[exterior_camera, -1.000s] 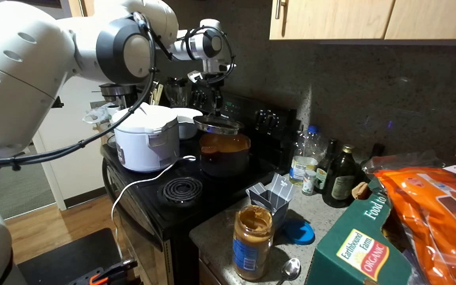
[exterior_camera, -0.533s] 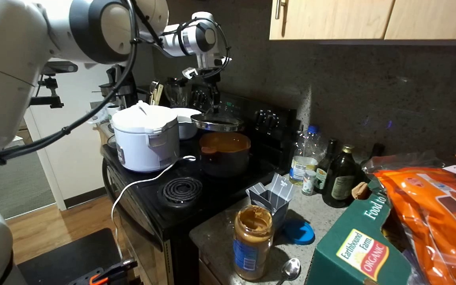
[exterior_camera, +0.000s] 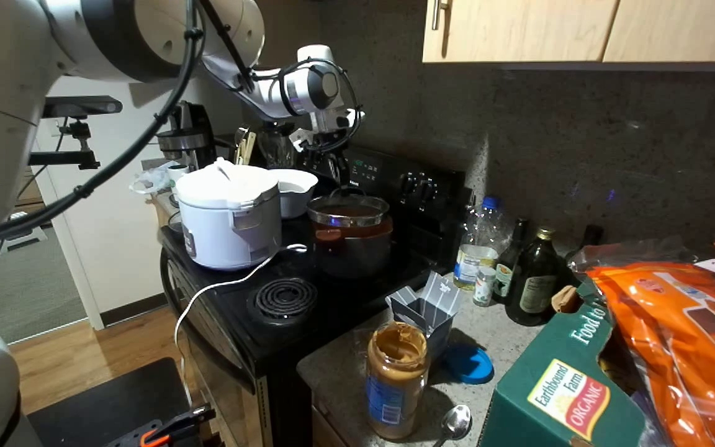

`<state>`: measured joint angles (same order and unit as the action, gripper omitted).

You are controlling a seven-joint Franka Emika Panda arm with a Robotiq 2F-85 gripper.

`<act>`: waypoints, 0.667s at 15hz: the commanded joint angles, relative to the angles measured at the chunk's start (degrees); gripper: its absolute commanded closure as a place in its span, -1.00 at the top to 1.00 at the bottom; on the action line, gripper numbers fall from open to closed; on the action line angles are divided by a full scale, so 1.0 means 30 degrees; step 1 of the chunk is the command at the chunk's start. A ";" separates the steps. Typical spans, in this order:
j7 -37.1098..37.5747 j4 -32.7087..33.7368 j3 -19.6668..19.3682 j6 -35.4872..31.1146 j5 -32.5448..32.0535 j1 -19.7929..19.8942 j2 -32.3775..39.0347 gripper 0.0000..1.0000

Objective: Fix the lid on the pot.

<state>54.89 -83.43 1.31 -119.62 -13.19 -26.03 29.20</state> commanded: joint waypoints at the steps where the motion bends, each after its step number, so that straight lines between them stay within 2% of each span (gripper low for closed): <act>1: 0.0848 -0.2600 0.0089 -0.2045 -0.0910 0.0171 -0.1793 -0.86; 5: 0.0786 -0.3739 0.0174 -0.3824 -0.1064 0.0366 -0.2081 -0.86; 10: 0.0671 -0.4762 0.0147 -0.4849 -0.0956 0.0558 -0.2371 -0.86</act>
<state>55.65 -93.44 1.32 -131.88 -15.18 -25.13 25.90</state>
